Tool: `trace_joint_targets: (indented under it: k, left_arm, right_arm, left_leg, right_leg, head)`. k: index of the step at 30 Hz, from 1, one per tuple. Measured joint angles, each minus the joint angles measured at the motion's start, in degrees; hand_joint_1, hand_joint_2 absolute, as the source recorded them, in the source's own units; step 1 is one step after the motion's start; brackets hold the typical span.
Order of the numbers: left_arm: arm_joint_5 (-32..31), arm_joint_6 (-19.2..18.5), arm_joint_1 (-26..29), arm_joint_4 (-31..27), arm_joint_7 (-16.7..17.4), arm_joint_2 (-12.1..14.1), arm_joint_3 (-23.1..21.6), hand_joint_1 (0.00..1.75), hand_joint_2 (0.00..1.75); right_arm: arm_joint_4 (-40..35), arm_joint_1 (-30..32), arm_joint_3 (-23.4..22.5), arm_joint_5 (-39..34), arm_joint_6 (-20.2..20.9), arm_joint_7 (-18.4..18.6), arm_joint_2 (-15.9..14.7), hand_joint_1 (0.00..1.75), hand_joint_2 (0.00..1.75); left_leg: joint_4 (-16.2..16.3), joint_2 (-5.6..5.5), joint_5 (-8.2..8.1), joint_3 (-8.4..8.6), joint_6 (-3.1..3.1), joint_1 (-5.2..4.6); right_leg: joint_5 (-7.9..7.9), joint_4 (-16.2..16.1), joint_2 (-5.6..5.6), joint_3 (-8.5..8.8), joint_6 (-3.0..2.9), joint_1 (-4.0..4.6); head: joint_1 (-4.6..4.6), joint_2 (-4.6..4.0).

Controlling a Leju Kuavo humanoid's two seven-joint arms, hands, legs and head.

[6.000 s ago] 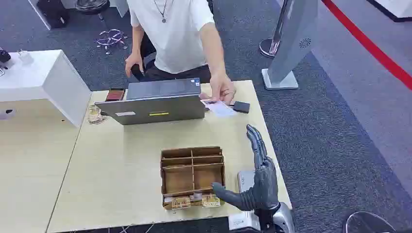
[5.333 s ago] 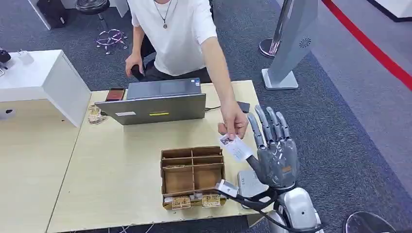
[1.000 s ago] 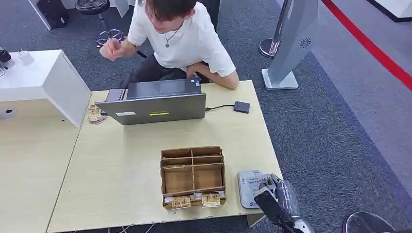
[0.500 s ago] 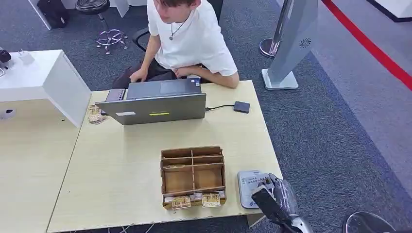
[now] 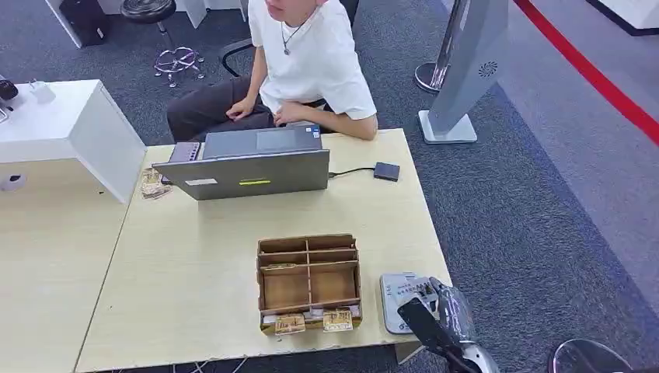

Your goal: Pass the card to the sensor for recognition and then transmit it.

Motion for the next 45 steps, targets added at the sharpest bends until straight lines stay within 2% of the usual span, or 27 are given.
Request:
trace_joint_targets:
  k: [29, 36, 45]
  left_arm:
    - [-0.5, 0.0, 0.0, 0.0, 0.3, 0.0, 0.0, 0.00, 0.00]
    - [-0.5, 0.0, 0.0, 0.0, 0.3, 0.0, 0.0, 0.00, 0.00]
    - [-0.8, 0.0, 0.0, 0.0, 0.3, 0.0, 0.3, 0.00, 0.00]
  right_arm:
    - [8.4, -4.8, -1.3, 3.6, -1.3, 1.8, 0.3, 1.75, 1.75]
    - [6.9, -4.2, -1.6, 3.2, -4.7, -1.0, 1.2, 1.75, 1.75]
    - [-2.0, -1.8, -1.7, 4.9, -10.7, -5.4, 3.1, 1.75, 1.75]
  left_leg:
    - [0.0, 0.01, 0.01, 0.31, 0.04, 0.00]
    - [0.0, 0.00, 0.03, 0.29, 0.06, -0.01]
    - [0.0, -0.01, 0.03, 0.17, 0.06, 0.00]
  right_leg:
    - [0.05, 0.0, 0.01, 0.34, 0.08, 0.00]
    - [0.08, 0.0, 0.01, 0.33, 0.11, 0.00]
    - [0.07, 0.0, 0.01, 0.22, 0.11, 0.00]
  head:
    - [0.00, 0.00]
    - [0.00, 0.00]
    - [0.00, 0.00]
